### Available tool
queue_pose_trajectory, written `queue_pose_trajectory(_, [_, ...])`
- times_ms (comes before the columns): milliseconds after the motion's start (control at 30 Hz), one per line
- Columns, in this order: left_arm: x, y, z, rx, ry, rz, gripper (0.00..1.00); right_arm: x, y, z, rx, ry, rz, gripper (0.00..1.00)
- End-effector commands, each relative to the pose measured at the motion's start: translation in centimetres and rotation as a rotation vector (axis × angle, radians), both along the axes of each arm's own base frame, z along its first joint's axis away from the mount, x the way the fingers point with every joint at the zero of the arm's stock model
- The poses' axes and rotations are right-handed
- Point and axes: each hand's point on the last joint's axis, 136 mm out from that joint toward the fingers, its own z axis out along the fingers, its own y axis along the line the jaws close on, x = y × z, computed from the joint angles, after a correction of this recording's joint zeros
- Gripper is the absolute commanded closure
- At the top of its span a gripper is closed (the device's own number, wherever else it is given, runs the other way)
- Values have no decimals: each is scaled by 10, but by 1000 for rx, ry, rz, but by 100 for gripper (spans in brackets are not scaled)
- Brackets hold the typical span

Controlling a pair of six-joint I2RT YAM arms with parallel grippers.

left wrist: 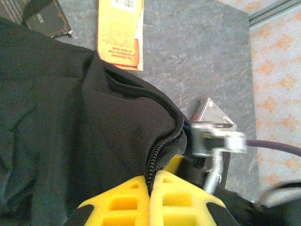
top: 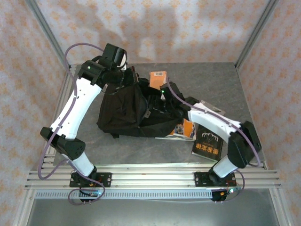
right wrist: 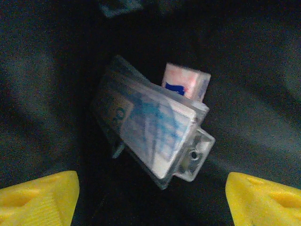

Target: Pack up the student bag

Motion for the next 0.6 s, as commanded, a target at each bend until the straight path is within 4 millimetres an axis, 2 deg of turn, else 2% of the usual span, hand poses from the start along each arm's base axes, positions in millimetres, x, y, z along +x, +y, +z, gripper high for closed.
queue_pose_trajectory(0, [1,5,17,-40,-66,22,100,-7,-34,15,-147,-69,-21,19])
queue_pose_trajectory(167, [-2,3,-8,-39,-21,26,100,-19,-85,34,-259,-131,-155,22])
queue_pose_trajectory(333, [-8,-9,-38,-22,33,17,100,-38,-125,44,-349,-140,-221,26])
queue_pose_trajectory(433, [-9,-14,-48,-24,42,20,100,-49,-134,47,-329,-133,-237,30])
queue_pose_trajectory(567, [-12,-7,-54,-13,38,41,100,-64,-146,45,-330,-39,-268,39])
